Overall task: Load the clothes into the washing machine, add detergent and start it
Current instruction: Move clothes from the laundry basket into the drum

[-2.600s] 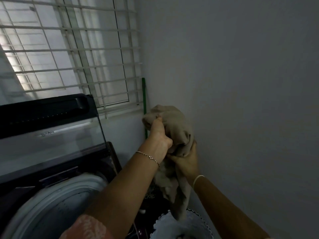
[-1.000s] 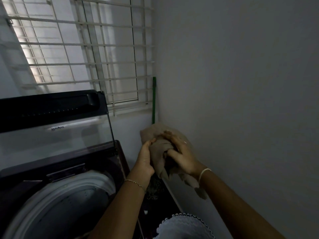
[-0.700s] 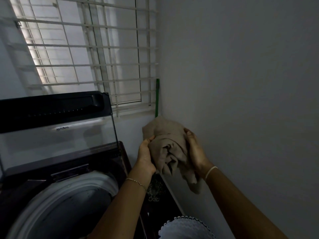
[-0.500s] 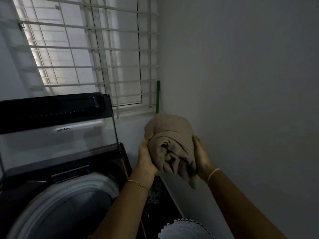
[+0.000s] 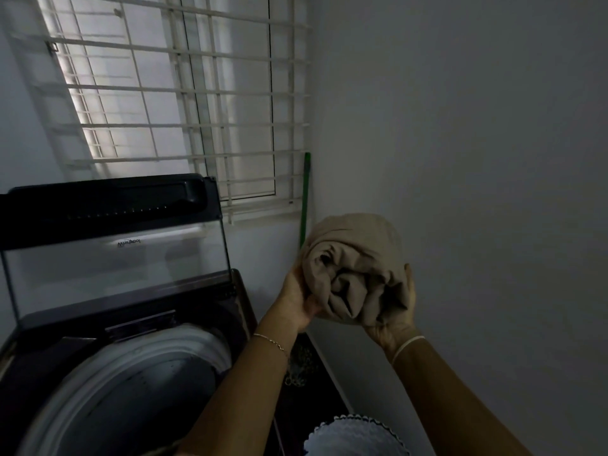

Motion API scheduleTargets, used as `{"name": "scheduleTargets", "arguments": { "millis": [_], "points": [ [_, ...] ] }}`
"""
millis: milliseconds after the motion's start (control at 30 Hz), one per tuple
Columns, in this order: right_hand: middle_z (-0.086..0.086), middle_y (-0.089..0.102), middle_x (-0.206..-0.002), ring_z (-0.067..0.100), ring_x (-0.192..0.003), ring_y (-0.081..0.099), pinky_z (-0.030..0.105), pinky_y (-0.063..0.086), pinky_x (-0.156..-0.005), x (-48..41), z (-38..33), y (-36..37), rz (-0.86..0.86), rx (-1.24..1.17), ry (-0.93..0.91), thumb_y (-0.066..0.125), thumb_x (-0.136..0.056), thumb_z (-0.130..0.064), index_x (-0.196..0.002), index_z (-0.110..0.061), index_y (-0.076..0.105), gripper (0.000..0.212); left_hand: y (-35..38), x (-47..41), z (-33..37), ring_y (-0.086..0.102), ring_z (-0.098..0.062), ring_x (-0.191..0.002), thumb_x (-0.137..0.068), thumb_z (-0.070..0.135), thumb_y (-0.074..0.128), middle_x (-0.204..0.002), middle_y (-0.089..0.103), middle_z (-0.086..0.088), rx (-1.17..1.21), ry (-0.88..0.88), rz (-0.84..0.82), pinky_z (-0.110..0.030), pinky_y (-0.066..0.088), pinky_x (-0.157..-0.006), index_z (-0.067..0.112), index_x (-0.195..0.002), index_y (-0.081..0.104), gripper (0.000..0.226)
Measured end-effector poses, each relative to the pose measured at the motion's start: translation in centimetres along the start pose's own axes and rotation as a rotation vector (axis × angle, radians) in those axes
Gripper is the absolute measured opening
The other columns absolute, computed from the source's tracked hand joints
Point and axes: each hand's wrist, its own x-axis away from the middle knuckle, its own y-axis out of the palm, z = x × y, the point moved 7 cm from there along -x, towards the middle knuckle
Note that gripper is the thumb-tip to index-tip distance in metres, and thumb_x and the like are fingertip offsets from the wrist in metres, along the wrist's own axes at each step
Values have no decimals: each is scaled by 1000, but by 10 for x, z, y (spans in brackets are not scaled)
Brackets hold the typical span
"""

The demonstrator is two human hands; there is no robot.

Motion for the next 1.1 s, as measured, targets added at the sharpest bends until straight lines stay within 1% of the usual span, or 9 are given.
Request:
{"name": "scheduleTargets", "arguments": {
  "millis": [67, 233, 367, 500, 733, 867, 967, 1033, 1100],
  "points": [
    [9, 67, -108, 27, -90, 69, 41, 60, -74, 0, -1, -1, -12, -16, -17, 35, -87, -66, -124, -19, 59, 64, -12, 0, 1, 60, -27, -99, -90, 52, 52, -118, 65, -12, -169, -5, 104, -35, 53, -80, 16, -119, 63, 47],
    [8, 72, -98, 26, -80, 72, 37, 59, -66, 0, 5, 3, -63, -37, 24, 38, -88, -63, -112, -17, 66, 59, -27, 7, -13, 56, -30, -113, -83, 62, 52, -122, 63, -8, -220, -133, 40, -44, 41, -101, 19, -122, 63, 59],
    [10, 72, -98, 28, -82, 70, 41, 60, -73, 3, 13, 8, -71, -19, 86, 40, -89, -60, -95, -15, 77, 59, -16, 22, -17, 72, -33, -77, -94, 44, 37, -89, 74, -16, 119, -61, -110, -40, 59, -68, 6, -96, 75, 53],
    [13, 61, -119, 31, -101, 59, 44, 50, -92, 6, 20, 5, -53, 47, 162, 47, -79, -63, -127, -16, 58, 68, -8, 32, -21, 71, -20, -55, -94, 34, 32, -66, 73, -9, 285, 83, -136, -29, 56, -47, 10, -58, 77, 63],
    [14, 58, -121, 31, -104, 56, 47, 31, -112, 12, 29, 0, -62, 12, 172, 47, -82, -57, -127, -14, 57, 63, -21, 41, -25, 73, -28, -70, -97, 45, 36, -85, 75, -14, 430, 157, -104, -37, 60, -59, 7, -76, 79, 61],
    [12, 68, -109, 31, -95, 65, 45, 50, -93, 17, 46, -6, -67, 10, 204, 42, -87, -57, -113, -15, 69, 56, -35, 53, -30, 73, -26, -64, -99, 42, 31, -77, 75, -14, 421, 162, -60, -33, 57, -50, 6, -68, 78, 67],
    [11, 72, -98, 28, -83, 71, 44, 56, -82, 19, 67, -11, -80, 28, 266, 38, -91, -58, -92, -16, 78, 58, -59, 65, -32, 72, -28, -84, -98, 45, 35, -99, 73, -15, 433, 183, 1, -36, 58, -74, 6, -92, 77, 58],
    [12, 69, -106, 30, -93, 67, 44, 51, -91, 20, 87, -14, -67, 23, 316, 40, -90, -57, -99, -16, 75, 55, -78, 74, -32, 62, -31, -112, -93, 51, 44, -124, 64, -15, 420, 203, 41, -43, 44, -103, 11, -122, 65, 53],
    [13, 67, -110, 31, -102, 60, 45, 45, -99, 21, 111, -14, -75, 14, 388, 42, -89, -58, -104, -15, 73, 55, -93, 85, -30, 51, -33, -127, -88, 59, 49, -136, 56, -13, 406, 204, 39, -45, 32, -113, 14, -134, 55, 64]
  ]
}}
